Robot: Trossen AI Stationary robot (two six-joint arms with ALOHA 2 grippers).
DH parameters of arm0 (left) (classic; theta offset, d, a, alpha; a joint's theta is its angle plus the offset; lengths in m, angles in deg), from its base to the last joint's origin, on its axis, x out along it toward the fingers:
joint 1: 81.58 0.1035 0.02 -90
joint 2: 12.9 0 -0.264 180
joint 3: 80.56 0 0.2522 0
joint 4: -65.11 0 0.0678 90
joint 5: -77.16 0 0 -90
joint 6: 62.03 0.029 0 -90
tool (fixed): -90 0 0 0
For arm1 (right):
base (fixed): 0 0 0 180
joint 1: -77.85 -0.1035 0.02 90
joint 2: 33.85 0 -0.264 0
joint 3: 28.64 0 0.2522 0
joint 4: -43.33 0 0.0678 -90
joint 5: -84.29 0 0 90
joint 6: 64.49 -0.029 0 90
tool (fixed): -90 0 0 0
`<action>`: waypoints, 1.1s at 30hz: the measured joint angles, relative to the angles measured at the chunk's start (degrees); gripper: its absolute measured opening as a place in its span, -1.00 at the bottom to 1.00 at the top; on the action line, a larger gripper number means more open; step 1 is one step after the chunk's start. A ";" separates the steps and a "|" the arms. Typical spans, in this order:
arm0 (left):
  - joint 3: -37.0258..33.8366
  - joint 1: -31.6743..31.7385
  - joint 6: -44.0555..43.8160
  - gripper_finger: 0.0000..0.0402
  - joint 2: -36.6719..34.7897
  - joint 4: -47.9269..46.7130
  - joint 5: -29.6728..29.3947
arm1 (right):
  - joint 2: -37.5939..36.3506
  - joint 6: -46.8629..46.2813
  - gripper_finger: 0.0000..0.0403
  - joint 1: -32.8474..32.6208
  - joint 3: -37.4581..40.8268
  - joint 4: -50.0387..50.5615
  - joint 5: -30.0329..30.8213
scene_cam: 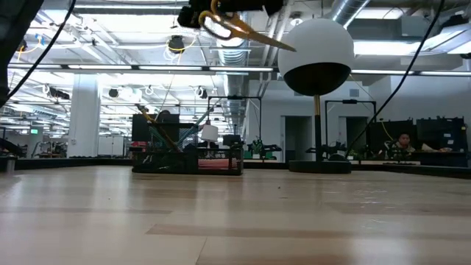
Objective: Pick and place office supplies into organizer
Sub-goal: Put the yellow scissors into the black desk organizer
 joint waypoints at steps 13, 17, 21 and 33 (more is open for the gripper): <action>3.86 1.73 -1.57 -0.58 -17.88 12.36 -23.85 | -2.55 -38.49 -0.88 9.82 -0.15 -23.55 -26.76; 3.86 -0.15 2.25 -0.58 -23.21 14.99 -32.16 | 3.19 -39.53 -0.88 11.74 -0.02 -34.79 -31.48; 3.86 -1.59 4.57 -0.58 -26.52 15.40 -35.82 | 11.33 -47.36 -0.88 13.87 -0.11 -54.19 -37.22; 3.76 -2.08 13.45 -0.58 -28.69 11.85 -39.14 | 35.74 -60.10 -0.88 19.37 -7.21 -85.96 -37.23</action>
